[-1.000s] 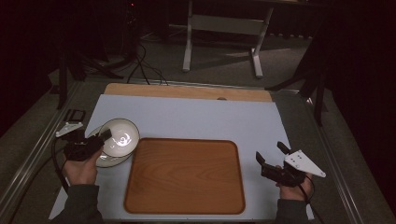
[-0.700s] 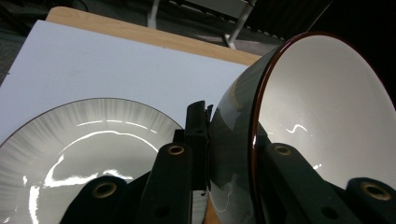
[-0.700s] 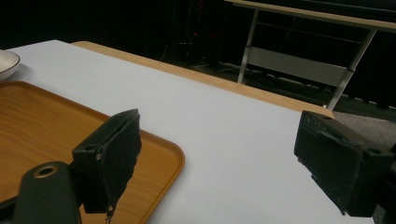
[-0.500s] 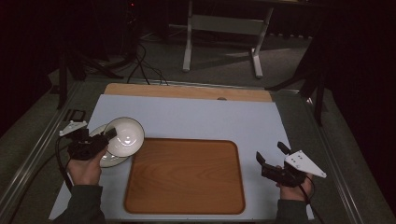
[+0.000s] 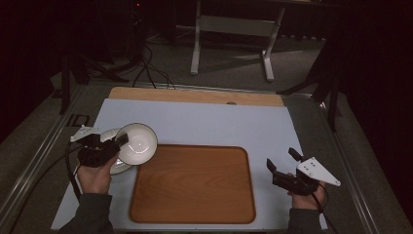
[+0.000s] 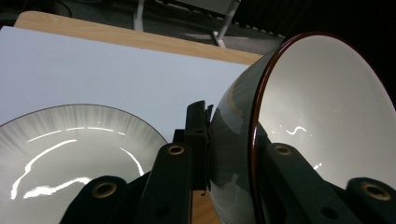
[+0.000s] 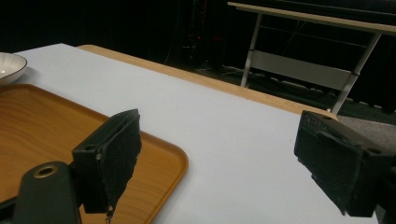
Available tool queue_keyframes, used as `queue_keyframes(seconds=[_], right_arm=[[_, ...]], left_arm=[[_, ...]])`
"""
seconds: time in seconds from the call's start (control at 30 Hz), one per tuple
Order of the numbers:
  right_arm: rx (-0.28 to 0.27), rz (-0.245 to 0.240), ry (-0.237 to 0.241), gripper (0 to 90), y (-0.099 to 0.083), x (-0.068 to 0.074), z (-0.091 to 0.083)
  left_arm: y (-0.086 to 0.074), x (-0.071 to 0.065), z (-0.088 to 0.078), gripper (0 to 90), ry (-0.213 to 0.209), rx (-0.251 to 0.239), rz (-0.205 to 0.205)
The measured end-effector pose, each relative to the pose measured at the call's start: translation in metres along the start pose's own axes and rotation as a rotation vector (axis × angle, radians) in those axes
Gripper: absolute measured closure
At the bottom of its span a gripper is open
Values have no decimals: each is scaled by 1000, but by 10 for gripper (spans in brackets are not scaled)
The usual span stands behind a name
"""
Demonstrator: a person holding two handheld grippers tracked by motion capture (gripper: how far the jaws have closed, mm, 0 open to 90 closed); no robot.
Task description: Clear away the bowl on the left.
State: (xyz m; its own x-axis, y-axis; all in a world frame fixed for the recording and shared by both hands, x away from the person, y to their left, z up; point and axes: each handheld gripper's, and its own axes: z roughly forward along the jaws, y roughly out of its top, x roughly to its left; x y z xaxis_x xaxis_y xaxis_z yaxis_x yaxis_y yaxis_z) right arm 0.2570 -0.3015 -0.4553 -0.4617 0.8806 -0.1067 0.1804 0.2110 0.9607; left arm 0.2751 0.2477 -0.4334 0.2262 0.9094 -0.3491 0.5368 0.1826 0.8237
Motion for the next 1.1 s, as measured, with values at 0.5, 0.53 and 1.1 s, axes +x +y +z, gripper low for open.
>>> queue_keyframes(seconds=[0.5,0.53,1.1], right_arm=[[-3,0,-4,143,0,-1,-1],[-2,-1,-3,143,0,0,-1],[-2,-2,-2,143,0,0,-1]], left_arm=[[0,-16,5,800,-14,16,45],[0,-18,6,800,-15,17,48],[-5,-37,16,799,-44,47,87]])
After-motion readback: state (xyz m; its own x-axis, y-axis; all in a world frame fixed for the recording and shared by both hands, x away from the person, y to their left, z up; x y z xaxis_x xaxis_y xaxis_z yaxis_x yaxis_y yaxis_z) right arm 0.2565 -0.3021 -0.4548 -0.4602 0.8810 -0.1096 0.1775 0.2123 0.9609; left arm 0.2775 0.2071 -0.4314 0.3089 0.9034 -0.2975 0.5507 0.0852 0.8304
